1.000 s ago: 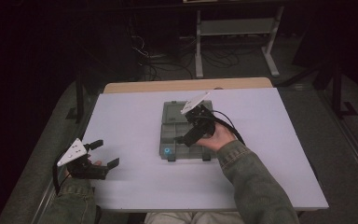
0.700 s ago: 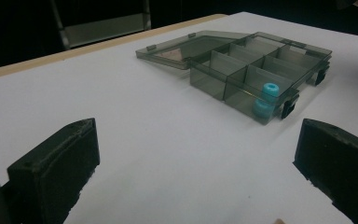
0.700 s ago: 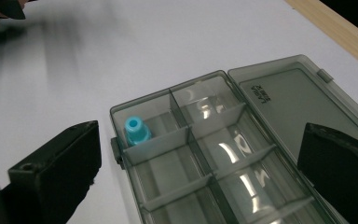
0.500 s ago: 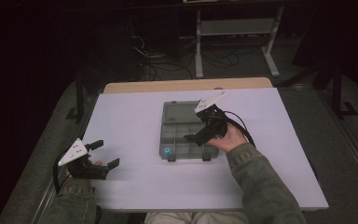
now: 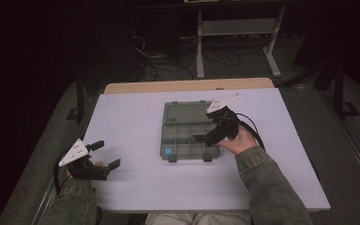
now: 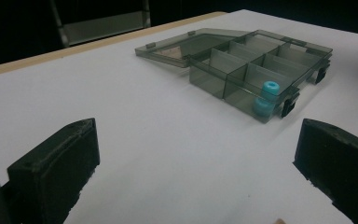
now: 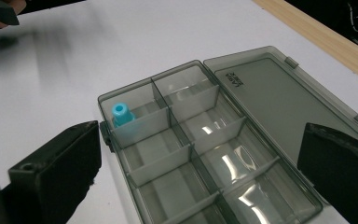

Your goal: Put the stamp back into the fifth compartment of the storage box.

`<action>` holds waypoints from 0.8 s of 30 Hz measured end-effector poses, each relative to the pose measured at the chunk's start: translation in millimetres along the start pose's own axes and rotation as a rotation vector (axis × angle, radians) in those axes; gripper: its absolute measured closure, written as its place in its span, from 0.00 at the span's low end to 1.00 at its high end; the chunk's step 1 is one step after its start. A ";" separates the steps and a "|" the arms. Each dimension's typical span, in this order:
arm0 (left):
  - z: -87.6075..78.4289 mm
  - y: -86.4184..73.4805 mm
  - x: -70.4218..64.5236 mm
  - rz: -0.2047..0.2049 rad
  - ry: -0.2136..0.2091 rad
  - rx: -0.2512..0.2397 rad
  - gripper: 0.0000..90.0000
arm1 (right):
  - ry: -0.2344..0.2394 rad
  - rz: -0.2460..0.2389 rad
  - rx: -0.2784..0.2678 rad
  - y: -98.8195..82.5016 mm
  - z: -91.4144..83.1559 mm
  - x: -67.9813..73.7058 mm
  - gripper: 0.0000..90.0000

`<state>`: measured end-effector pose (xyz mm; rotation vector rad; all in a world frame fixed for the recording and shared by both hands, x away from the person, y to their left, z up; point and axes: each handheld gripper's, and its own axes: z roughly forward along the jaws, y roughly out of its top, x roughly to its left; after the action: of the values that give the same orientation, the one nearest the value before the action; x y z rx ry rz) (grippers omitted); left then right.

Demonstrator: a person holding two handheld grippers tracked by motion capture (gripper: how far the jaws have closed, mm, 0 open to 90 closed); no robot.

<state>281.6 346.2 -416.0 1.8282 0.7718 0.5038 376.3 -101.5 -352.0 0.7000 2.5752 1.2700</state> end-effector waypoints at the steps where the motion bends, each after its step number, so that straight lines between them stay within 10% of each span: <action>1: -0.1 0.0 0.0 0.000 0.000 -0.001 0.00 | -0.002 0.004 -0.002 -2.1 -2.0 -0.4 0.00; 24: -0.5 0.1 0.1 0.000 -0.005 -0.003 0.00 | -0.060 0.123 -0.094 -56.9 -38.4 -13.3 0.00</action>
<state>281.4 346.6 -415.7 1.8258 0.7674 0.4997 355.2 -164.6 -373.7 0.8759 2.4398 1.3743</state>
